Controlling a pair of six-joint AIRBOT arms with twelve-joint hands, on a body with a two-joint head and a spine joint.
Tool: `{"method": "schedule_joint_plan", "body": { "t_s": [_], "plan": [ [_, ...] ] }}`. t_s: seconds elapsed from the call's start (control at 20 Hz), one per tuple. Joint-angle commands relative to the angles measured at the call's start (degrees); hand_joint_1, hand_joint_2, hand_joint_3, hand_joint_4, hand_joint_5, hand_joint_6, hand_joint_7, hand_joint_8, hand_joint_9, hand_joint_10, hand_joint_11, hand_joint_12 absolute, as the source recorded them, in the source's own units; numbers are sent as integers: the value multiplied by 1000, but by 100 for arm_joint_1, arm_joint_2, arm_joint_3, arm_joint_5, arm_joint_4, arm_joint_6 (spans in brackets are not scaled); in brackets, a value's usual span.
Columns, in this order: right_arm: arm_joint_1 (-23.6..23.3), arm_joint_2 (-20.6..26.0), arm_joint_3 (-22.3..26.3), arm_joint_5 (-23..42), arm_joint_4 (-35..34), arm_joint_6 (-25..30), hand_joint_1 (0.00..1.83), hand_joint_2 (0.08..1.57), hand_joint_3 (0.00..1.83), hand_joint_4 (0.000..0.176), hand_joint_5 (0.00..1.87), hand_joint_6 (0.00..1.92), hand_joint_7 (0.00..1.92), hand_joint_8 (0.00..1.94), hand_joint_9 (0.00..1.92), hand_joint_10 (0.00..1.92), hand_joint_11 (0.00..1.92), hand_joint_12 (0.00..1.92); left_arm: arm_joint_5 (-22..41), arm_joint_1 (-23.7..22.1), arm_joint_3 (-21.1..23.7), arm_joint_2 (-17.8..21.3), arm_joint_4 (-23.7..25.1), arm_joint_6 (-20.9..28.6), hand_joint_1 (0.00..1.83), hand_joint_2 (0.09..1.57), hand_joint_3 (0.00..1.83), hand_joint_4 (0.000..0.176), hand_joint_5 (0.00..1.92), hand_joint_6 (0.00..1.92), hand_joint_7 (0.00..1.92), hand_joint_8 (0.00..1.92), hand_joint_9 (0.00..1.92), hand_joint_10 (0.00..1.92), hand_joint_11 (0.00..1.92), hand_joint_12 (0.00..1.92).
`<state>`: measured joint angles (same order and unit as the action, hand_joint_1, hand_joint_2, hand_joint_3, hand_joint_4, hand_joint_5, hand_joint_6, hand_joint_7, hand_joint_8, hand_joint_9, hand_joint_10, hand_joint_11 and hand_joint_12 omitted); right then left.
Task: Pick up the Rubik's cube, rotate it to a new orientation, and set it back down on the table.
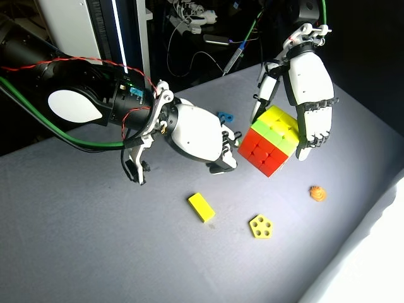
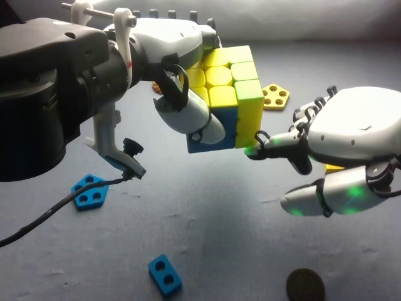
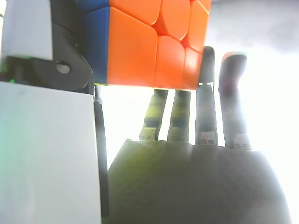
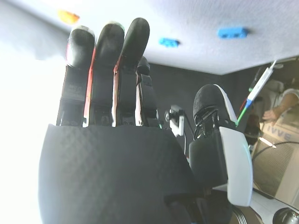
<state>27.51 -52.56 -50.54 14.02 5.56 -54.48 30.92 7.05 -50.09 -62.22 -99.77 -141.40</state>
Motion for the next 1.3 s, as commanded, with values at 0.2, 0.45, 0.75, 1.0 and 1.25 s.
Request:
{"method": "schedule_joint_plan", "body": {
  "t_s": [0.2,0.45,0.75,1.0,1.25],
  "plan": [
    [110,653,379,157,-291,123,29,1261,7,0,194,8,592,1117,497,1615,389,1921,-191,-115,25,46,234,62,1039,1415,0,0,514,1599,460,1921,293,1921,350,1921],
    [-162,1166,556,396,-603,90,56,1248,0,0,241,21,628,1118,544,1642,431,1921,-192,-111,32,45,235,62,1012,1429,3,0,473,1653,452,1921,242,1921,299,1921],
    [-150,1160,537,603,-615,8,95,1242,0,0,228,5,595,1197,634,1580,586,1851,-219,39,65,113,288,67,1023,1422,1,0,503,1624,441,1921,237,1921,315,1921],
    [-156,1154,534,748,-614,-32,49,1239,0,0,232,6,635,1149,674,1496,600,1783,-221,364,69,124,1230,954,1030,1418,0,0,494,1615,464,1921,279,1921,334,1921],
    [-153,1151,536,968,-614,-111,43,1243,0,0,241,7,590,1177,583,1612,529,1921,-222,744,48,124,2014,1562,1003,1438,1,0,437,1687,466,1921,243,1921,289,1921]
  ]
}}
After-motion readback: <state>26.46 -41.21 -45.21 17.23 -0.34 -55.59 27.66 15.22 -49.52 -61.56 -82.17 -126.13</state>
